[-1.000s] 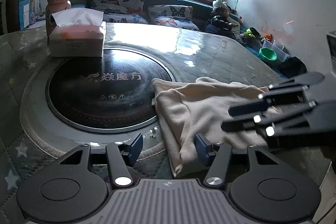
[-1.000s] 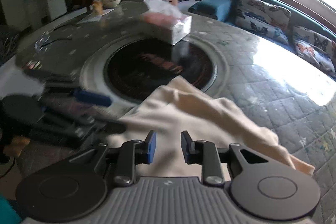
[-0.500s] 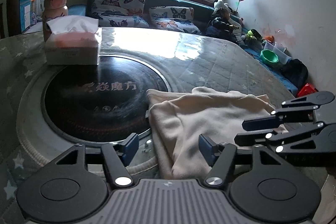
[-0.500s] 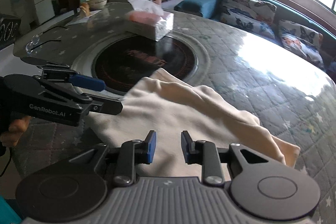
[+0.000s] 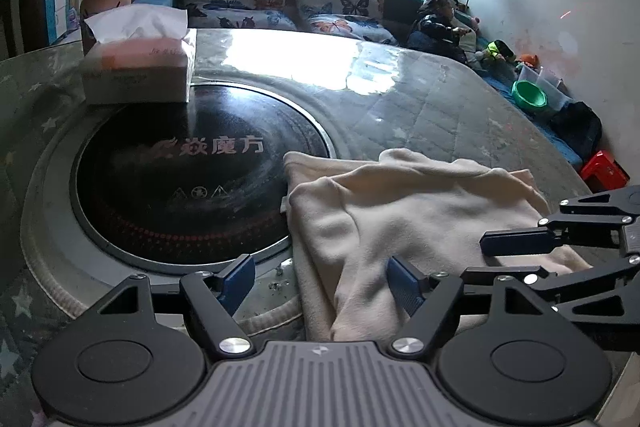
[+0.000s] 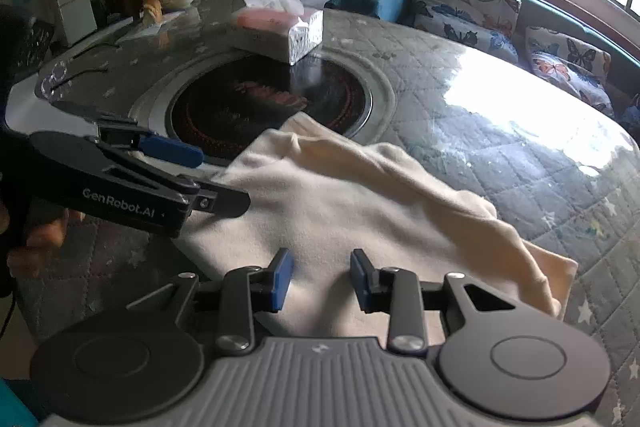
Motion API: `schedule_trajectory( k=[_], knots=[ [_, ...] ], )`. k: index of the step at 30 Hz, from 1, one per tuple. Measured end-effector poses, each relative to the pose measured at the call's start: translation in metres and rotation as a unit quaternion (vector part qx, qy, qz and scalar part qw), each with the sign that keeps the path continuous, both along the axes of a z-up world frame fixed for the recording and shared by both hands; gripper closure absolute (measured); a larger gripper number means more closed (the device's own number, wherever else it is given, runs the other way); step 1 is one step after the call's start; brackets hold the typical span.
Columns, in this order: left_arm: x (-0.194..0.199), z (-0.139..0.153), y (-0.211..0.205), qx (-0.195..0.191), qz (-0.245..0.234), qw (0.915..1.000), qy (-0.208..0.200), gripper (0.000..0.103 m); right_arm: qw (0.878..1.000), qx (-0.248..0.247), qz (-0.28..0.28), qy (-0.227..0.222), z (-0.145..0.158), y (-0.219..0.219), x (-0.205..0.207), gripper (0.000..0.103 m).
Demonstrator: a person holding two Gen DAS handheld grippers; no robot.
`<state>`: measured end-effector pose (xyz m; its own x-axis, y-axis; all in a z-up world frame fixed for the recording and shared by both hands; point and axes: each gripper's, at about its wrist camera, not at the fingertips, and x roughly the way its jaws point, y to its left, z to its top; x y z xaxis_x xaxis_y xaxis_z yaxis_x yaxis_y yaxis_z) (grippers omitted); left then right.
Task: Fold clothes
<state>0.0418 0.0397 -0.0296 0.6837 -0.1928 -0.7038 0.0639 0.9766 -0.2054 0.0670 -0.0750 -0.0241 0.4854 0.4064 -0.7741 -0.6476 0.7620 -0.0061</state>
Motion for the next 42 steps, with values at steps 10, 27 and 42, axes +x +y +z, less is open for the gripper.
schedule_trajectory(
  k=[10, 27, 42],
  knots=[
    [-0.003, 0.006, 0.002, 0.01, 0.01, 0.9999, -0.008, 0.02, 1.0, 0.005, -0.009, -0.016, 0.014, -0.011, -0.01, 0.068],
    [-0.008, 0.01, -0.004, 0.043, 0.014, 0.9989, -0.013, 0.016, 1.0, 0.009, -0.021, -0.012, 0.003, -0.027, -0.025, 0.068],
    [0.001, 0.019, -0.047, 0.052, -0.039, 0.9975, -0.027, 0.016, 0.998, 0.028, -0.057, -0.013, 0.02, -0.067, 0.01, 0.068]
  ],
)
